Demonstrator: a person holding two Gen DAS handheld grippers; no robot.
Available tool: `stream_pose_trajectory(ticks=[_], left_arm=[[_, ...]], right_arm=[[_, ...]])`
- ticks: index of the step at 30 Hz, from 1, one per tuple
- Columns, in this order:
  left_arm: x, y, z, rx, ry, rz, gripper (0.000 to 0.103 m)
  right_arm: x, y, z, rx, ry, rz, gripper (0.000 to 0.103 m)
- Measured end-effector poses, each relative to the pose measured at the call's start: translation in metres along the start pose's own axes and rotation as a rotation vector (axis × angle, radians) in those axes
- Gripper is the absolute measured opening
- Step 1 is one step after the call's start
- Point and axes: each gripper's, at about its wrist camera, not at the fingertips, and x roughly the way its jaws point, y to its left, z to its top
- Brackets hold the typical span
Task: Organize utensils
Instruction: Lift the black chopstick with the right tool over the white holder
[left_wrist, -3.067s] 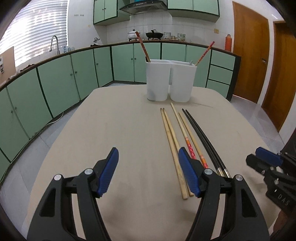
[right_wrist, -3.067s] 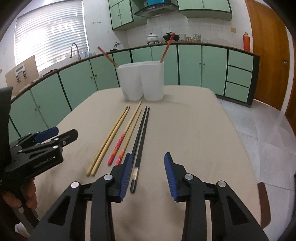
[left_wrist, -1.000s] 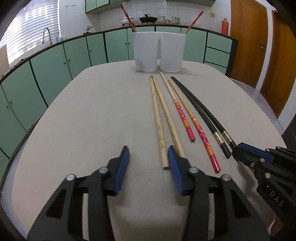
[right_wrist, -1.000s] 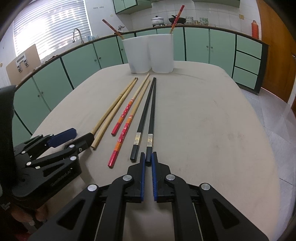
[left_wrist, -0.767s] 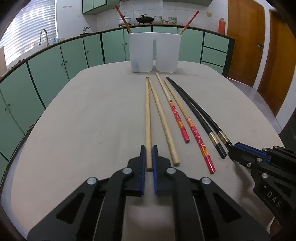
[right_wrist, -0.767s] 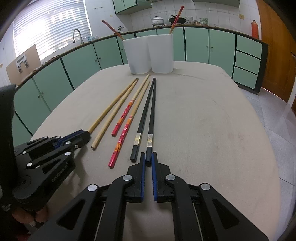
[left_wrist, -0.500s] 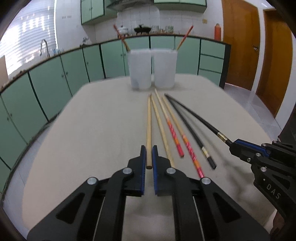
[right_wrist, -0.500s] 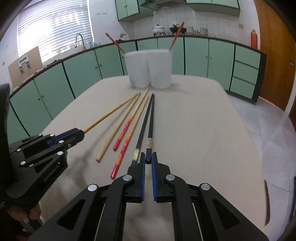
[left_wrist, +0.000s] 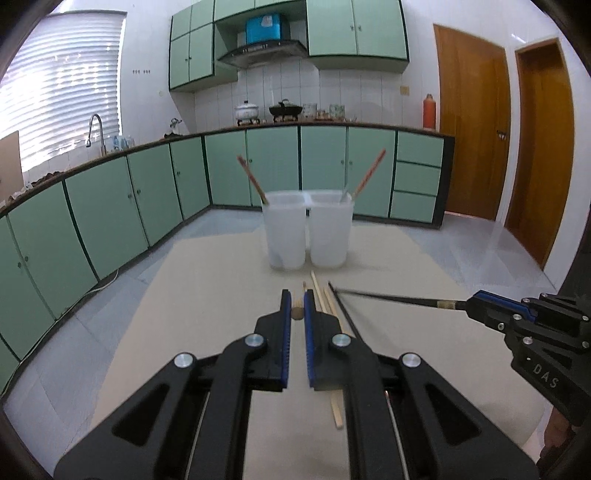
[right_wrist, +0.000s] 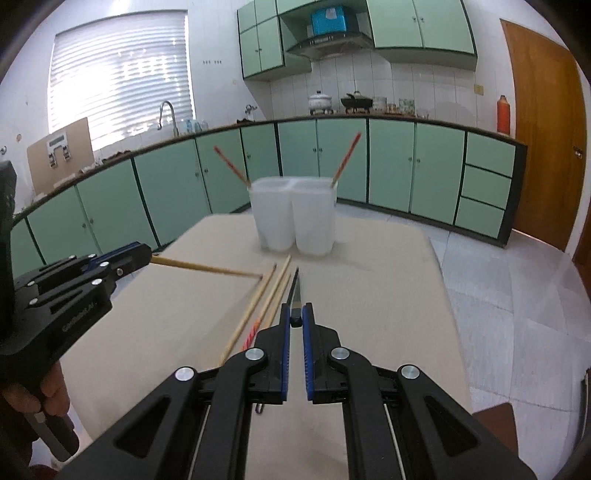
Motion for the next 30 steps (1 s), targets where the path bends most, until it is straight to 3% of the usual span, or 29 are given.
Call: stream_pose_trajectory(ticks=[13,19,30], left_arm=[[0.013,0.014,0.054,-0.02,-0.039,-0.031,0.006],[0.02,0.021,0.073,-0.035,-0.023,-0.067,0.006],[0.021,0.035,0.102,-0.069,-0.021,-0.11,0.006]], right_arm=[[-0.001,-0.009,0.078,-0.015,-0.053,0.067,0.006],[0.012,-0.011,0.109,-0.039,-0.029,0.087,0.006],[0.021,-0.013,0.141,-0.084,-0.011,0.109,0.006]])
